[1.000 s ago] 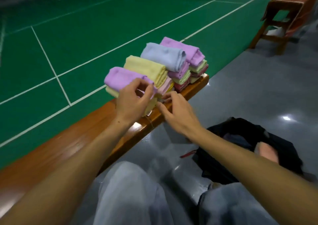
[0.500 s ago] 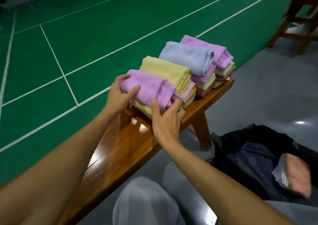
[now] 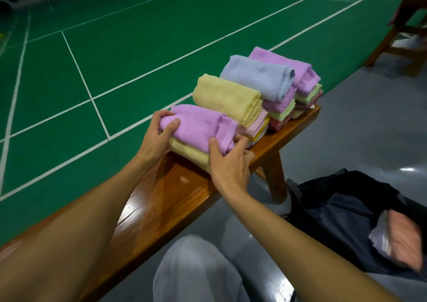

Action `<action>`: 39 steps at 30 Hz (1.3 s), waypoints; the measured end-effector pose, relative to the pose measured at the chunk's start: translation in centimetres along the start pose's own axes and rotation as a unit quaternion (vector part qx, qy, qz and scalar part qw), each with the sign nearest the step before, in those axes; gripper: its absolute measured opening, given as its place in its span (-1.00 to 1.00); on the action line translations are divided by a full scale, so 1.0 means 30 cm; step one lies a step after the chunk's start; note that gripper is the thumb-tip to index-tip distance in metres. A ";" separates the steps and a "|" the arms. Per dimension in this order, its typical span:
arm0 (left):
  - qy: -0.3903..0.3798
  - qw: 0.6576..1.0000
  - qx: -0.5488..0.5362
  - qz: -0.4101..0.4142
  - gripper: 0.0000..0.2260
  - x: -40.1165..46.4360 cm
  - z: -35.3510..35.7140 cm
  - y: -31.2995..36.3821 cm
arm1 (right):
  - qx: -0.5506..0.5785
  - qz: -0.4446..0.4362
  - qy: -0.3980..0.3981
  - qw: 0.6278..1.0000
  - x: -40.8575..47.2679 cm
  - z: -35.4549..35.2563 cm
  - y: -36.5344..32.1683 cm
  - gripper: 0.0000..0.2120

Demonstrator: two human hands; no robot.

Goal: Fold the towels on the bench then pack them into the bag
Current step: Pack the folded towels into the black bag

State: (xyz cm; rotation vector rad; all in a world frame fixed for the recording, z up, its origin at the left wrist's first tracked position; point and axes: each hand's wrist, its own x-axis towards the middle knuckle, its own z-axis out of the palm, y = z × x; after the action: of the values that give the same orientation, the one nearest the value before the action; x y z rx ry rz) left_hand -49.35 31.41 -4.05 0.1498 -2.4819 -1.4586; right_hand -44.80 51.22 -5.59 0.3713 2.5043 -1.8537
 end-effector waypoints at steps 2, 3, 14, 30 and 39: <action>-0.006 1.000 -0.003 -0.008 -0.61 -0.031 -0.018 -0.012 | -0.016 0.007 -0.015 1.000 -0.017 -0.009 0.011 -0.49; -0.006 1.000 -0.007 -0.009 -0.61 -0.042 -0.024 -0.015 | -0.014 0.014 -0.023 1.000 -0.021 -0.012 0.012 -0.47; -0.042 0.982 -0.146 -0.109 -0.55 -0.217 0.058 0.072 | 0.018 0.041 -0.064 0.997 0.039 -0.184 0.044 -0.25; -0.040 0.985 -0.158 -0.056 -0.63 -0.562 0.998 0.257 | 0.024 0.036 -0.100 0.994 0.201 -1.090 0.529 -0.45; -0.041 0.974 -0.166 -0.151 -0.69 -0.611 1.686 -0.048 | -0.001 0.135 -0.104 0.985 0.563 -1.276 1.139 -0.68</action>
State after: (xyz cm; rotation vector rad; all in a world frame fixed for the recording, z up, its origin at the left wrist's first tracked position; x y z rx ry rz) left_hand -45.56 77.35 -31.82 0.4238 -2.3085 -2.0169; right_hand -49.44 99.85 -28.65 0.4653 2.1962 -1.6922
